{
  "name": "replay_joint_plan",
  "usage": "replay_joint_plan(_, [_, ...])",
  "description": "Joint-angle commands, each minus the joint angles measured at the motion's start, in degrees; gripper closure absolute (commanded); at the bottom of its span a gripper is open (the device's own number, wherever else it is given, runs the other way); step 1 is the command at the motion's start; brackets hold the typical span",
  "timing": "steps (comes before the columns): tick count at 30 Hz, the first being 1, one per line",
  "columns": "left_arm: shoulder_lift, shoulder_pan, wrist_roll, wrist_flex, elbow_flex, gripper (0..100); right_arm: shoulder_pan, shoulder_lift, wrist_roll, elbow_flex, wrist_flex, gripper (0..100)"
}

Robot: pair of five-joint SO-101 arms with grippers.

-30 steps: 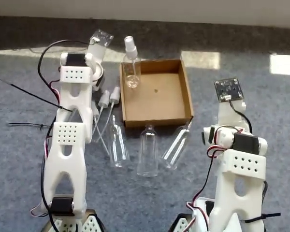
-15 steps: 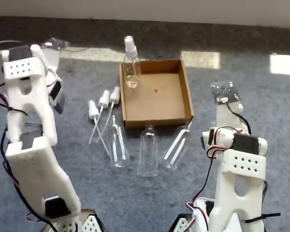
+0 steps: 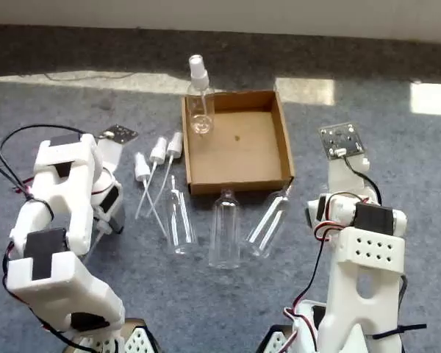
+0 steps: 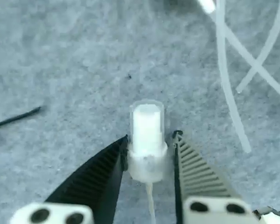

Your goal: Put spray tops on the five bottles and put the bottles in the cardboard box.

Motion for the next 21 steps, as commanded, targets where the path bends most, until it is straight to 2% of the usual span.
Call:
replay_joint_plan(1, [0.7,3.0,-0.2,-0.1,-1.6,82,-0.3,-1.4,0.5,-0.7,0.2,99.5])
replay_joint_plan(4, [1.6,3.0,-0.2,-0.1,-2.4,82,-0.3,-1.4,0.5,-0.7,0.2,99.5])
replay_joint_plan(15, [0.9,2.9,-0.2,0.0,-5.0,98,-0.2,-1.4,0.5,-0.7,0.2,99.5])
replay_joint_plan(18, [-4.8,2.9,-0.1,4.3,-8.8,100,-0.3,-1.5,0.5,-0.7,-0.1,99.5])
replay_joint_plan(21, [-12.9,3.4,3.4,9.1,-13.8,100,-0.3,-1.5,0.5,-1.1,-0.1,99.5])
